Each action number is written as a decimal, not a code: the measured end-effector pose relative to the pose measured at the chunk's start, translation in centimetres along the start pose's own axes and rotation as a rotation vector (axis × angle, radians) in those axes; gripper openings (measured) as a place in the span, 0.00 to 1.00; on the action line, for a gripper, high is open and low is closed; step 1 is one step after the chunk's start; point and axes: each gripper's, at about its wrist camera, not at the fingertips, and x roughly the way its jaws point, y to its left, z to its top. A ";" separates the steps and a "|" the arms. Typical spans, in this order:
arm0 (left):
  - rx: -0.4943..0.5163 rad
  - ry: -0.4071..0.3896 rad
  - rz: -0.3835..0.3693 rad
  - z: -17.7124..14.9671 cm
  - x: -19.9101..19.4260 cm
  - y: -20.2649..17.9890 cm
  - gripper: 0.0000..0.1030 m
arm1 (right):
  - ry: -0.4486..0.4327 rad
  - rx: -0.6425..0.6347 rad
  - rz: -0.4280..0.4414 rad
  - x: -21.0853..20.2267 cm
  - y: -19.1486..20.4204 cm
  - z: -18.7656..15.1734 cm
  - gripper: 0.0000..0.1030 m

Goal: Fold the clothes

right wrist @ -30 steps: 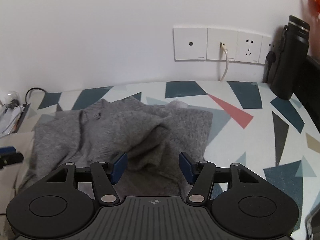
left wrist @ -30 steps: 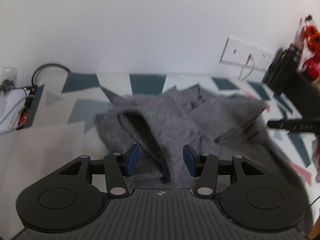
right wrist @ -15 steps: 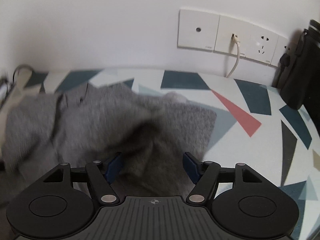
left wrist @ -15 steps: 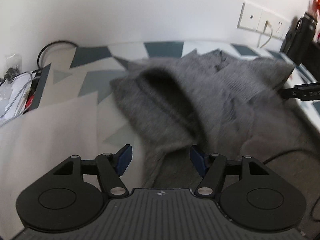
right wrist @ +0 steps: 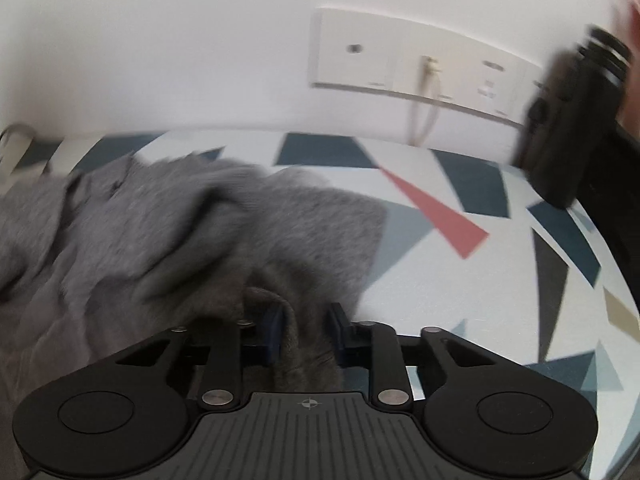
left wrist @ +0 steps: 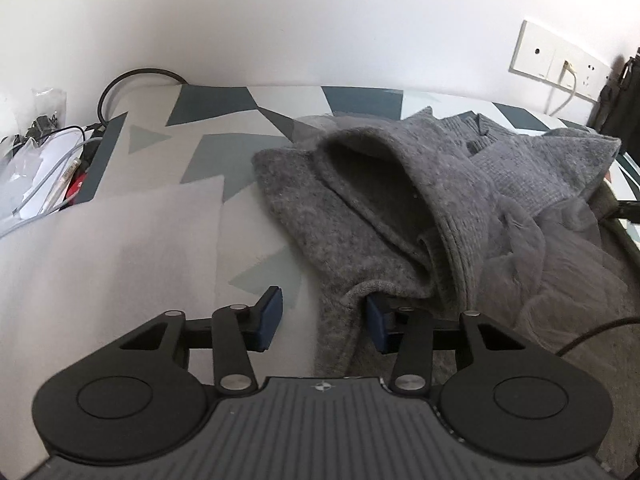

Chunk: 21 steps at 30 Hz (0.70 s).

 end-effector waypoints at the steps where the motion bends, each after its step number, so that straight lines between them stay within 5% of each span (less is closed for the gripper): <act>1: 0.000 -0.003 0.000 -0.1 0.0 0.1 0.44 | 0.005 0.040 -0.041 0.1 -1.0 0.1 0.13; 5: -0.017 -0.009 0.006 -0.1 -0.1 0.3 0.44 | 0.046 0.211 -0.144 0.4 -5.1 0.3 0.11; 12: -0.056 -0.007 0.025 0.0 0.0 0.6 0.41 | -0.084 0.129 0.060 -3.8 -3.5 1.3 0.36; 15: -0.046 -0.006 0.034 0.1 0.0 0.3 0.42 | -0.141 0.043 0.155 -4.1 -0.7 2.5 0.63; 21: -0.043 0.001 0.037 0.2 0.1 0.3 0.43 | -0.080 0.046 0.214 -0.5 2.7 4.3 0.63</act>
